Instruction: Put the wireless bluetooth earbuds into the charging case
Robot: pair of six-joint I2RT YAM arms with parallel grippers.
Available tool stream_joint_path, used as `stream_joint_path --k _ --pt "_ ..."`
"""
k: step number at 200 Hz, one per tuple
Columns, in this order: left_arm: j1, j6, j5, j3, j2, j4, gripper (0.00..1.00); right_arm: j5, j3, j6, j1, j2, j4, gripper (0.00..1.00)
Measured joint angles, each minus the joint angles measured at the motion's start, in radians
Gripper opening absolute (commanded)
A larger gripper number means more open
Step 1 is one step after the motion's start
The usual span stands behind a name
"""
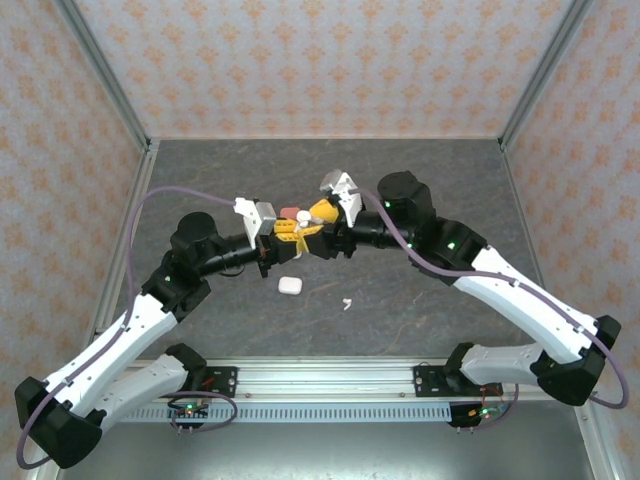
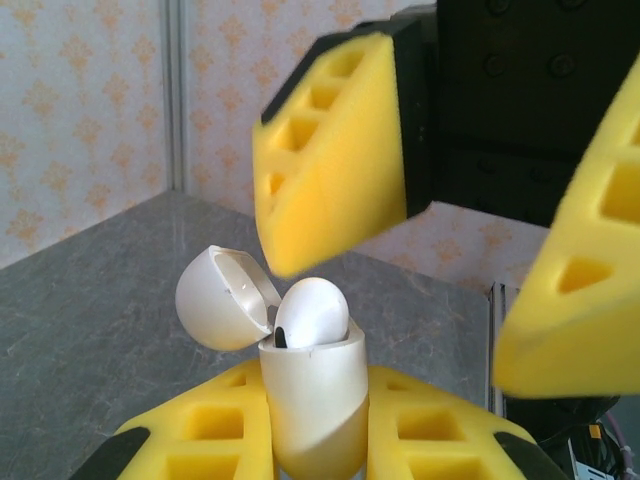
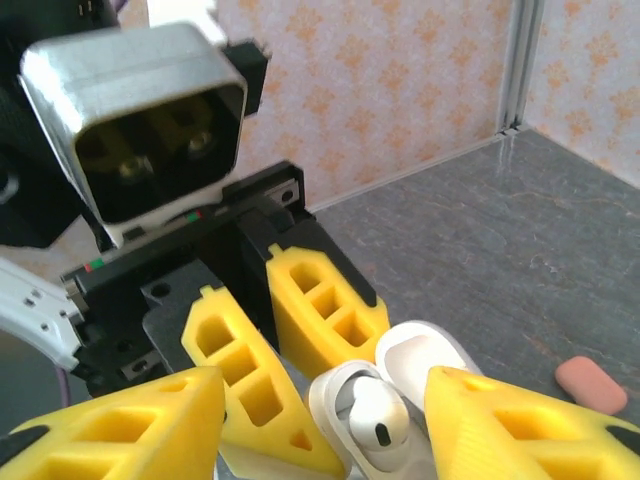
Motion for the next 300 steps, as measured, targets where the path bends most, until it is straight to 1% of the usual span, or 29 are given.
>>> stream_joint_path --k 22,67,99,148,183,247,300 --pt "0.000 -0.001 -0.003 -0.006 -0.001 0.022 0.03 0.032 0.000 0.024 -0.015 -0.051 -0.001 0.69" --pt "0.000 -0.015 -0.034 -0.065 -0.033 0.080 0.00 0.129 -0.027 0.085 -0.055 -0.148 -0.036 0.68" --pt "0.000 -0.026 -0.084 -0.095 -0.073 0.120 0.00 0.182 -0.126 0.149 -0.078 -0.168 -0.082 0.67" --pt "0.000 -0.026 -0.148 -0.106 -0.122 0.171 0.00 0.241 -0.322 0.305 -0.080 -0.151 -0.142 0.59" --pt "0.000 -0.026 -0.159 -0.106 -0.124 0.176 0.00 0.241 -0.417 0.429 -0.080 -0.035 -0.152 0.54" --pt "0.000 -0.026 -0.159 -0.106 -0.124 0.176 0.00 0.233 -0.436 0.550 -0.060 0.277 -0.157 0.51" --pt "0.000 -0.026 -0.159 -0.106 -0.124 0.173 0.00 0.233 -0.433 0.612 -0.040 0.404 -0.159 0.48"
